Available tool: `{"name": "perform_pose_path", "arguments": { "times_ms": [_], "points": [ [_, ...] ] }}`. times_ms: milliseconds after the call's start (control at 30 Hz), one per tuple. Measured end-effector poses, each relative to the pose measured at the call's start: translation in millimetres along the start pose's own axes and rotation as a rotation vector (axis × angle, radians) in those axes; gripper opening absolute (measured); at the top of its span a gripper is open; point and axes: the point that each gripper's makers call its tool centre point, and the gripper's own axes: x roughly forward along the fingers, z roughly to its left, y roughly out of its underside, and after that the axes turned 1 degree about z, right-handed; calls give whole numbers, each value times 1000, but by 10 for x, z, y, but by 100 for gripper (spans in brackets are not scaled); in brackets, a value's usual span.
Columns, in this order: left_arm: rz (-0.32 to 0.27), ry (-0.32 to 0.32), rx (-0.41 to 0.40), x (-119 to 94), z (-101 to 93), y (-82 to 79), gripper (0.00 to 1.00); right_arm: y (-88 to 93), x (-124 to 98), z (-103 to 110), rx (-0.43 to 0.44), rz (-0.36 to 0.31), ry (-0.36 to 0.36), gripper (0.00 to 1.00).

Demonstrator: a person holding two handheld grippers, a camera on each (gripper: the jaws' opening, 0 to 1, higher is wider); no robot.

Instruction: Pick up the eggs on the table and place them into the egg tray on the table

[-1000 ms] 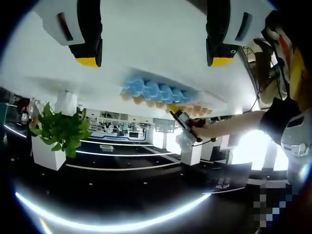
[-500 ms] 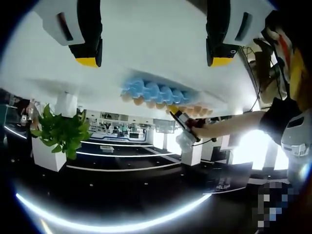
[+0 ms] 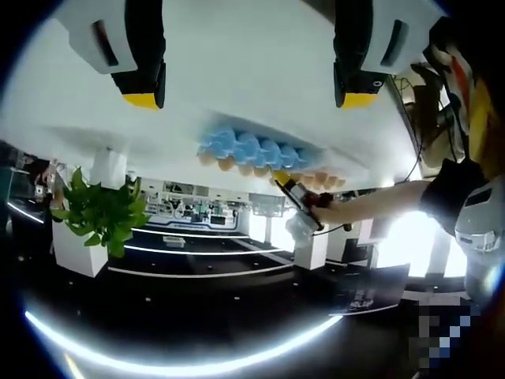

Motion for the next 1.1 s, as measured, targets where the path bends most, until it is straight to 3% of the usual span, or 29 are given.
{"name": "perform_pose_path", "arguments": {
  "times_ms": [300, 467, 767, 1000, 1100],
  "points": [
    [-9, -30, 100, -72, -35, -29, 30, -31, -17, 7, -4, -4, -2, 92],
    [-61, -10, 98, -183, -129, -122, 38, -61, -6, 35, -8, -9, -8, 92],
    [-152, 34, 2, -496, -256, -154, 67, -81, -6, 101, -16, -9, -24, 92],
    [-289, 39, -89, -935, -309, -117, 83, -120, 1, 165, -24, -17, -39, 92],
    [-320, 26, -109, -1094, -281, -60, 89, -134, -1, 194, -30, -17, -44, 92]
  ]
}}
